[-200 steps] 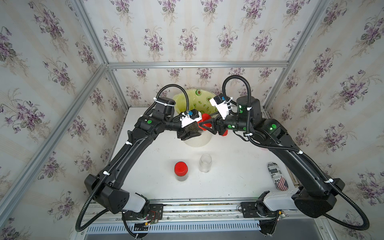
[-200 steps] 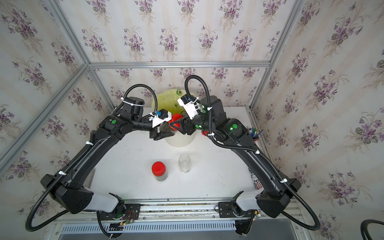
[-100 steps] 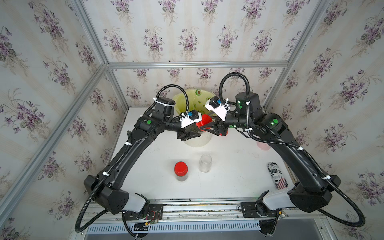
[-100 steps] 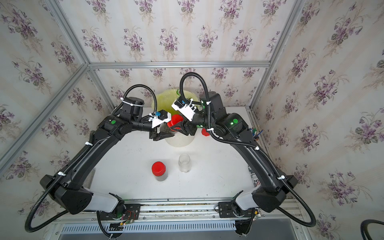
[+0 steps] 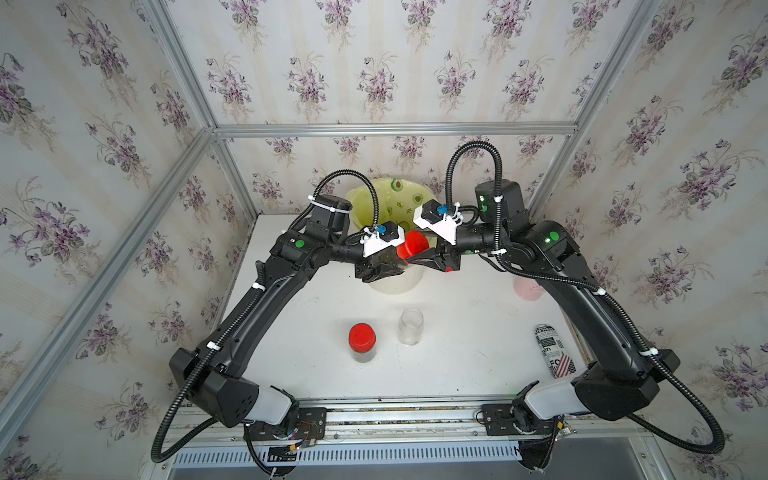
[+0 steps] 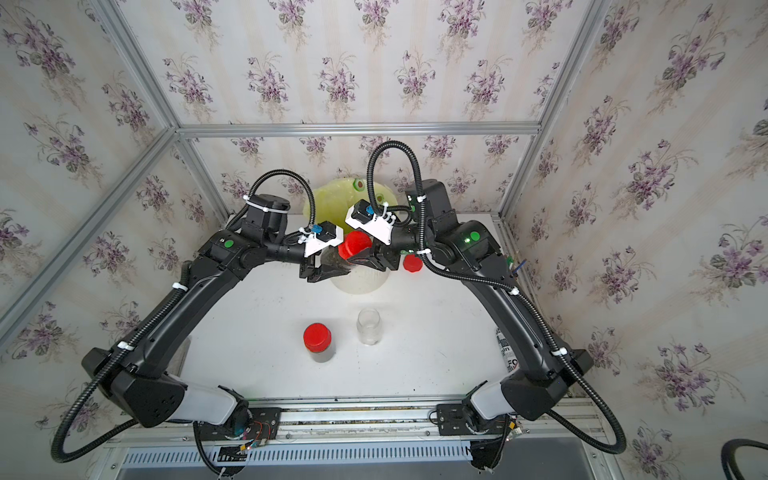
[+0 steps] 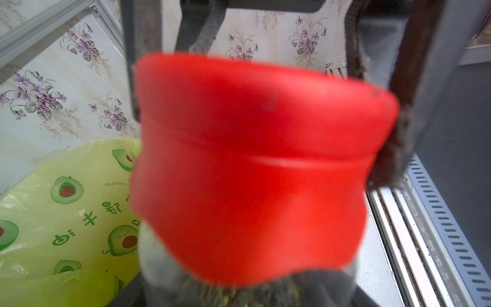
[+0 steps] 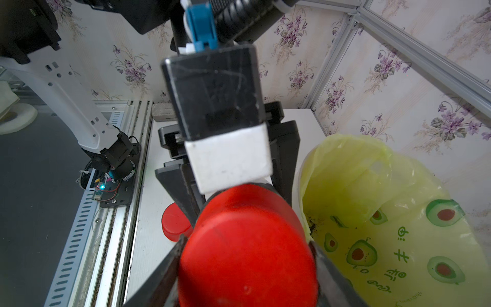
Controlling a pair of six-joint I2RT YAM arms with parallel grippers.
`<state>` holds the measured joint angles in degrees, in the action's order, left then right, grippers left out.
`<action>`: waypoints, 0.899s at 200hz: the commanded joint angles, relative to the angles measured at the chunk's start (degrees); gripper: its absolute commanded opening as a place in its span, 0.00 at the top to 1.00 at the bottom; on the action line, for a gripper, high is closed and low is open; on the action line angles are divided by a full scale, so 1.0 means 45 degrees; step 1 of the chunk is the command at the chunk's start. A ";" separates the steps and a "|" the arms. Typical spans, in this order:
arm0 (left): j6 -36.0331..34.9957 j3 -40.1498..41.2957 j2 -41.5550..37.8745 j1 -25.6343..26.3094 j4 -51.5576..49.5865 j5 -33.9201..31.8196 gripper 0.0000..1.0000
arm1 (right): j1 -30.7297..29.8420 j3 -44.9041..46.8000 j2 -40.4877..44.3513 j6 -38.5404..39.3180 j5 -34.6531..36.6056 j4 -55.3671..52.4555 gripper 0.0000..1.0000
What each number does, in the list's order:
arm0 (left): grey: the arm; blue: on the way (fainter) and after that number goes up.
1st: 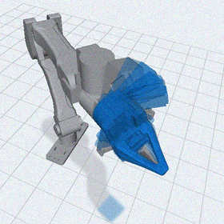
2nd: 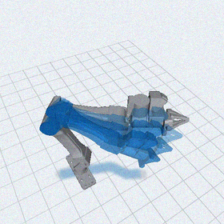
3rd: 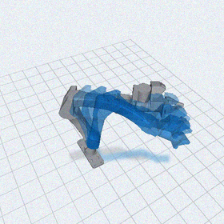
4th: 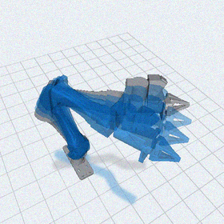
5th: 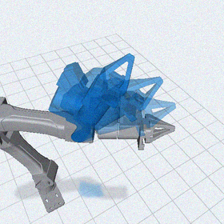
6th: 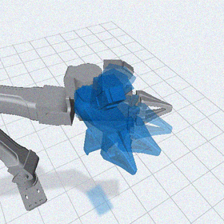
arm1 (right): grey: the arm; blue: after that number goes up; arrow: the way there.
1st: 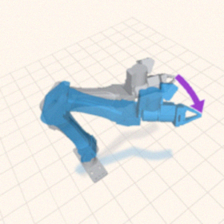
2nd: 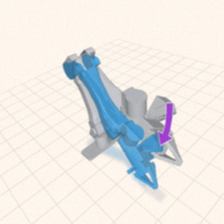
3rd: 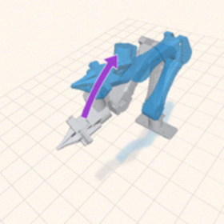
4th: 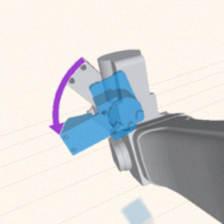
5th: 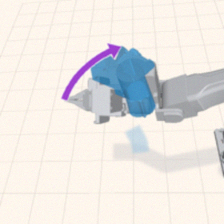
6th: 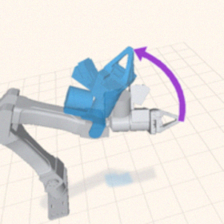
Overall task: Empty moldy tea leaves from jars
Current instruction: Unscrew the lid from the jar.
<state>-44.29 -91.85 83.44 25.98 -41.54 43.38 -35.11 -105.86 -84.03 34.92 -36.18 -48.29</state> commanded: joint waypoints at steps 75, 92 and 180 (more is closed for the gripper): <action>0.0236 -0.0041 0.0071 -0.0053 -0.0062 -0.0430 0.26 | 0.0150 -0.0520 -0.0023 0.1287 -0.1322 -0.0696 0.54; 0.0224 -0.0018 0.0071 -0.0062 -0.0066 -0.0431 0.26 | 0.0185 -0.0505 0.0118 0.1225 -0.1271 -0.0540 0.54; 0.0219 -0.0057 0.0017 -0.0061 -0.0056 -0.0504 0.26 | 0.0588 0.0180 0.0655 -0.0123 -0.0845 0.0575 0.54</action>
<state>-43.31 -91.85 83.70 25.76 -42.39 40.91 -33.34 -105.95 -82.91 37.36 -40.45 -49.50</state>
